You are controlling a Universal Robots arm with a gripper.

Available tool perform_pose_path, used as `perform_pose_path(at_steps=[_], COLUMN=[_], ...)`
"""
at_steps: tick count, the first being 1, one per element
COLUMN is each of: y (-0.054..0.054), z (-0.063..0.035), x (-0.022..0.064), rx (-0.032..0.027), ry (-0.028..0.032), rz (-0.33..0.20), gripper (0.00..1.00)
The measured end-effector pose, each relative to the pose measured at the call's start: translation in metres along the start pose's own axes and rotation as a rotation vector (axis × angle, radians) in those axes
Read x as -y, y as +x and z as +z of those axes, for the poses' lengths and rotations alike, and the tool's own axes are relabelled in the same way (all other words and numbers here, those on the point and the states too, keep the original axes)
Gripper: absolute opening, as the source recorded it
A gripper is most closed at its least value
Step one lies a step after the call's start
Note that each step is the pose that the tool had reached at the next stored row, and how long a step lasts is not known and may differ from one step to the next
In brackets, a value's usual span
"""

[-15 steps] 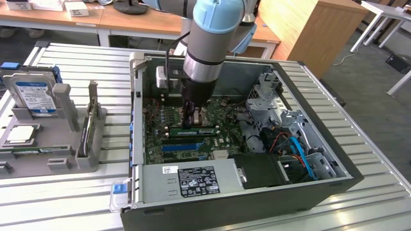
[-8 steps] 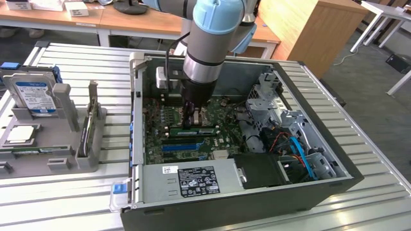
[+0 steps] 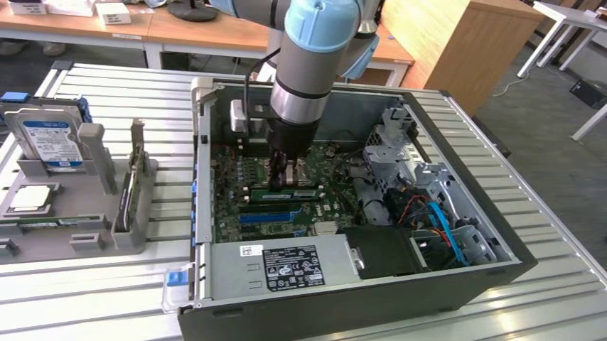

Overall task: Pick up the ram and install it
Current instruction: 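Press down the ram until it locks into place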

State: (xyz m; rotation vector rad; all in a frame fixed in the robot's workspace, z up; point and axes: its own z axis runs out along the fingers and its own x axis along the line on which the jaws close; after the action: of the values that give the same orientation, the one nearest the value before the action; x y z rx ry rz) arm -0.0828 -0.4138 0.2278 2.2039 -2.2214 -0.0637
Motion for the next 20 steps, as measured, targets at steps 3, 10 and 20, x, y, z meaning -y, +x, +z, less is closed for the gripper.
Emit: perform_pose_path(at_steps=[3, 10, 20], y=[0.0000, 0.0001, 0.0002], z=[0.0001, 0.0012, 0.0026], x=[0.0000, 0.0000, 0.0001], rx=[0.0002, 0.0000, 0.0003], ry=[0.0001, 0.0000, 0.0001], rz=[0.000, 0.000, 0.000], gripper=[0.11, 0.11, 0.11])
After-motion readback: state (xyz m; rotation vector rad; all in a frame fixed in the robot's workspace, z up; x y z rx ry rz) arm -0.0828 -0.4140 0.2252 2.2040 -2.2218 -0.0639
